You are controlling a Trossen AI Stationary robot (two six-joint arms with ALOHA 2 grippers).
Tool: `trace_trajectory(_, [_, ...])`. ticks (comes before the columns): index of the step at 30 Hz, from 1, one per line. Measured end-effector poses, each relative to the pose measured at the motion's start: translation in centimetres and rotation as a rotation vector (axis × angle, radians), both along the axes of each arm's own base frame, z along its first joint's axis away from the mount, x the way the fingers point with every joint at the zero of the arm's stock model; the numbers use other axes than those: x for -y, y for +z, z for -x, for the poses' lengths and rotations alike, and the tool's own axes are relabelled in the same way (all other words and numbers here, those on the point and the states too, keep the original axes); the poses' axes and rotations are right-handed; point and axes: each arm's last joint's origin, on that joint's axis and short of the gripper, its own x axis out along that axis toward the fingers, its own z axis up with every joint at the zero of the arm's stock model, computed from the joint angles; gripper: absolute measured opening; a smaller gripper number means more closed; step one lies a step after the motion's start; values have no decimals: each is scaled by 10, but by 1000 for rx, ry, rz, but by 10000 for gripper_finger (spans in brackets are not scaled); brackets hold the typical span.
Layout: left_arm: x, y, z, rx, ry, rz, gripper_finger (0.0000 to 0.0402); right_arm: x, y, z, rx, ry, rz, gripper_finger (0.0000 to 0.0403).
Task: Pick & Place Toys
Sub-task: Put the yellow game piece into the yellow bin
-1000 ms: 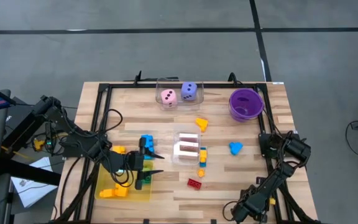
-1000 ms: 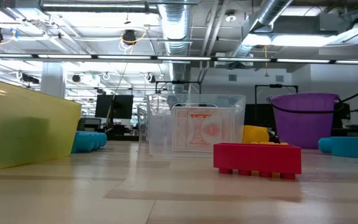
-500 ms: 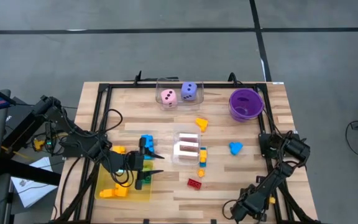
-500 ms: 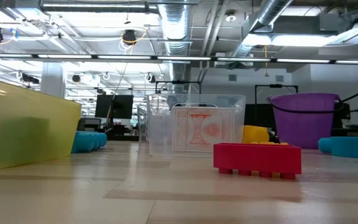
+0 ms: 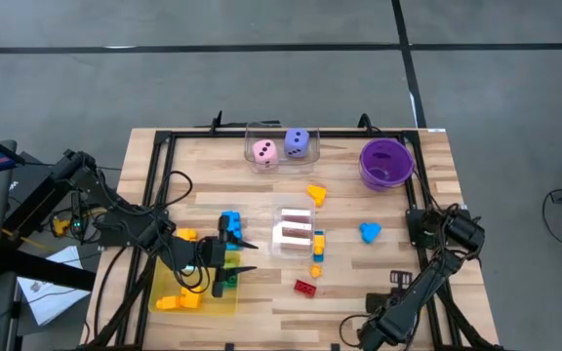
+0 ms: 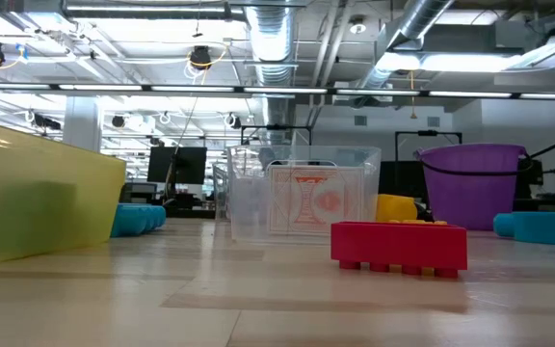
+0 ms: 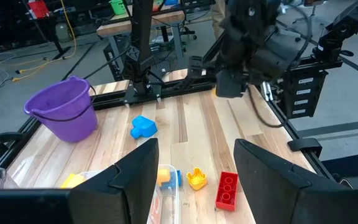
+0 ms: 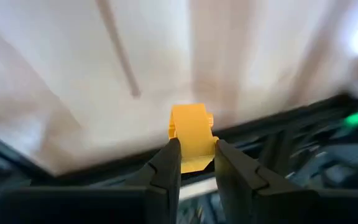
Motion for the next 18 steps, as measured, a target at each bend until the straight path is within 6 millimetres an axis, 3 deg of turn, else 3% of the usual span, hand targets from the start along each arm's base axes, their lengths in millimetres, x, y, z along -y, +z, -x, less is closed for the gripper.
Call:
trace_trajectory(11, [0, -1, 0, -8, -4, -5, 205, -12, 65, -40, 719, 177, 309, 76])
trace_trajectory(18, [3, -3, 1, -43, -101, 8, 205, -9, 83, -50, 1004, 276, 495, 76])
